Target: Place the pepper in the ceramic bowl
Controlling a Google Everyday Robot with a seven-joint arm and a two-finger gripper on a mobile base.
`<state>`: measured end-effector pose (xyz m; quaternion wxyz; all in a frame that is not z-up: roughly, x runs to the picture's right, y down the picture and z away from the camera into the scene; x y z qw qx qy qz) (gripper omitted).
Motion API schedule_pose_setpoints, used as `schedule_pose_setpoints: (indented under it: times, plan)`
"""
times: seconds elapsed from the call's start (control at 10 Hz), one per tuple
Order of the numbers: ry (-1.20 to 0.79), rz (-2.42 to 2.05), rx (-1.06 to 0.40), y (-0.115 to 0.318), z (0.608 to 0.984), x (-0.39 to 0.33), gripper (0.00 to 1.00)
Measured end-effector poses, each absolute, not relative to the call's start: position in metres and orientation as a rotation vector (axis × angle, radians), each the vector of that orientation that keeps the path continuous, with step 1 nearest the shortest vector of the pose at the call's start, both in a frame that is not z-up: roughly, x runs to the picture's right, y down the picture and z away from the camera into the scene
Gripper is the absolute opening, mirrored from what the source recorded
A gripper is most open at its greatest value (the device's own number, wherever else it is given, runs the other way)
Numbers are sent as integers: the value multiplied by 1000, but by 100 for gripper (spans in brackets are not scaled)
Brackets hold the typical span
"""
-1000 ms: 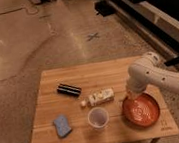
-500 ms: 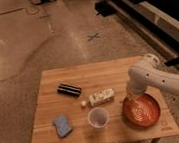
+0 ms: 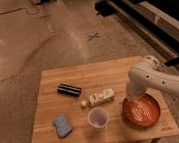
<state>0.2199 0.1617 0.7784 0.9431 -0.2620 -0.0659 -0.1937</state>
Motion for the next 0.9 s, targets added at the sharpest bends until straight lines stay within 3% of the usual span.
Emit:
schedule_pose_setpoints:
  times: [0.9]
  plan:
    - [-134,-387,-528,170,777,222,22]
